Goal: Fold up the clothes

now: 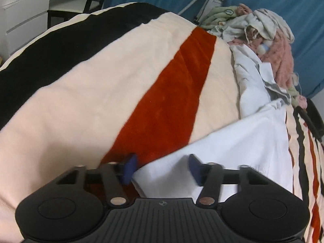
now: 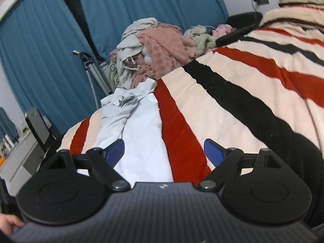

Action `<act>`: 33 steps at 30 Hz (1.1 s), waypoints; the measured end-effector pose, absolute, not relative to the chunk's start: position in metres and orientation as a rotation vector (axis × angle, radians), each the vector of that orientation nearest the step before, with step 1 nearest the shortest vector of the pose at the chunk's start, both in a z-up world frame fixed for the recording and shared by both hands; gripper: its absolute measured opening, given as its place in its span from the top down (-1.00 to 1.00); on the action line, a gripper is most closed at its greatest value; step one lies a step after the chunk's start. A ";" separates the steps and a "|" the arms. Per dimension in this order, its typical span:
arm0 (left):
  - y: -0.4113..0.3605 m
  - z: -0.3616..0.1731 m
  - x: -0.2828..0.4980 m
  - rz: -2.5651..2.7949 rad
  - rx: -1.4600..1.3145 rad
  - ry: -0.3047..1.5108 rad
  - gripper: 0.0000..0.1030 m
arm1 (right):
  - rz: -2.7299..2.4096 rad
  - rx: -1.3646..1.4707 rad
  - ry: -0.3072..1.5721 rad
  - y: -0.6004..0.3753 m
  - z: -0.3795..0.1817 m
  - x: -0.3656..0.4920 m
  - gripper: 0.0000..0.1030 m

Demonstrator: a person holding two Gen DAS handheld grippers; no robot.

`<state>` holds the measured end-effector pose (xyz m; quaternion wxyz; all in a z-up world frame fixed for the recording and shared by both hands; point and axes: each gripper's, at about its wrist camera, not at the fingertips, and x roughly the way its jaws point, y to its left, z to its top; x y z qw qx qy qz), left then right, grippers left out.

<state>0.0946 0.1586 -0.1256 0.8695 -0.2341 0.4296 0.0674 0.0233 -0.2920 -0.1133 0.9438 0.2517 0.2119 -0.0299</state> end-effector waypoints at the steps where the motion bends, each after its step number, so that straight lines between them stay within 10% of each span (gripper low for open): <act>1: 0.156 -0.125 0.093 0.137 -0.474 0.903 0.60 | -0.063 0.526 0.432 -0.294 -0.114 0.023 -0.68; 2: 0.152 -0.124 0.092 0.131 -0.450 0.905 0.92 | -0.065 0.534 0.431 -0.296 -0.114 0.023 -0.68; 16: -0.001 -0.010 -0.048 -0.234 0.174 0.470 0.95 | -0.031 0.603 0.351 -0.315 -0.107 0.007 -0.68; 25: -0.078 -0.074 -0.061 -0.466 0.178 0.661 0.93 | -0.048 0.522 0.327 -0.316 -0.101 0.001 -0.68; 28: -0.074 -0.082 -0.054 -0.477 0.124 0.717 0.78 | -0.039 0.484 0.326 -0.313 -0.099 0.001 -0.68; 33: -0.049 -0.065 -0.041 -0.428 0.052 0.674 -0.09 | -0.018 0.457 0.332 -0.306 -0.100 0.004 -0.68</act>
